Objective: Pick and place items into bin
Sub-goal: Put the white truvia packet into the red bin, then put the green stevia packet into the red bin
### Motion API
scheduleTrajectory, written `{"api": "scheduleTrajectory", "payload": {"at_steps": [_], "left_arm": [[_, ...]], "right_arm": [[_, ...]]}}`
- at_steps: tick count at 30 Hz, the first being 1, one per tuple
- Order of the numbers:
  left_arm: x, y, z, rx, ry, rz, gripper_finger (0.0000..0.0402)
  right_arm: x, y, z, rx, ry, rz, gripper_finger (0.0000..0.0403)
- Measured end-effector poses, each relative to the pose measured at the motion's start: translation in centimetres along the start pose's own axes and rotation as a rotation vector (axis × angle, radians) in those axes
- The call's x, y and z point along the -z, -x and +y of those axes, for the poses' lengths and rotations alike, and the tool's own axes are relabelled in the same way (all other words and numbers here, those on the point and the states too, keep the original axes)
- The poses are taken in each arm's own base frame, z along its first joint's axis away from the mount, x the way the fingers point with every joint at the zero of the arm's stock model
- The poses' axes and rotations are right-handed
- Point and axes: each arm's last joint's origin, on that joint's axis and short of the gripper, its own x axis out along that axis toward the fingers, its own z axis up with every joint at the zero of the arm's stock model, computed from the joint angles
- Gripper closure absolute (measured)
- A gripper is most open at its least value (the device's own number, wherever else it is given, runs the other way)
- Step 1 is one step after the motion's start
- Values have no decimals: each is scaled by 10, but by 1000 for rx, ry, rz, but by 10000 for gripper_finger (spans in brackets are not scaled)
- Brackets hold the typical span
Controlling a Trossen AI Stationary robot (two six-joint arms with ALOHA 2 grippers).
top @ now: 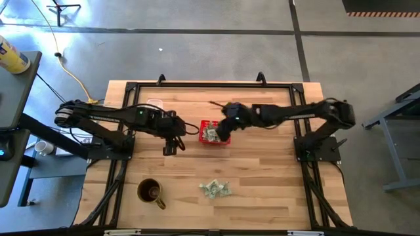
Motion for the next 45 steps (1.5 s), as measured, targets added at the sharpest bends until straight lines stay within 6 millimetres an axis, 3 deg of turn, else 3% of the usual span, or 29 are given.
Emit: {"api": "scheduleTrajectory", "payload": {"at_steps": [4,9,14,18,21,25,35,45], "left_arm": [[-2,-4,-1,17,83,6,124],[-4,-24,-11,163,149,-12,102],[-2,-64,-44,293,107,-110,92],[-5,-86,-83,366,-52,-208,101],[-14,-93,-104,377,-122,-275,113],[-22,-105,-111,375,-147,-259,129],[-19,-139,-129,493,-242,-211,140],[-7,-165,-143,462,-287,-160,127]], "right_arm": [[3,-25,-4,-60,24,37,295],[9,-28,-7,-18,95,80,184],[5,10,8,-4,275,10,103],[18,35,15,44,402,68,66],[27,52,24,60,465,71,51],[41,59,37,62,472,79,46],[75,75,68,85,364,42,45],[93,82,76,134,363,36,45]]}}
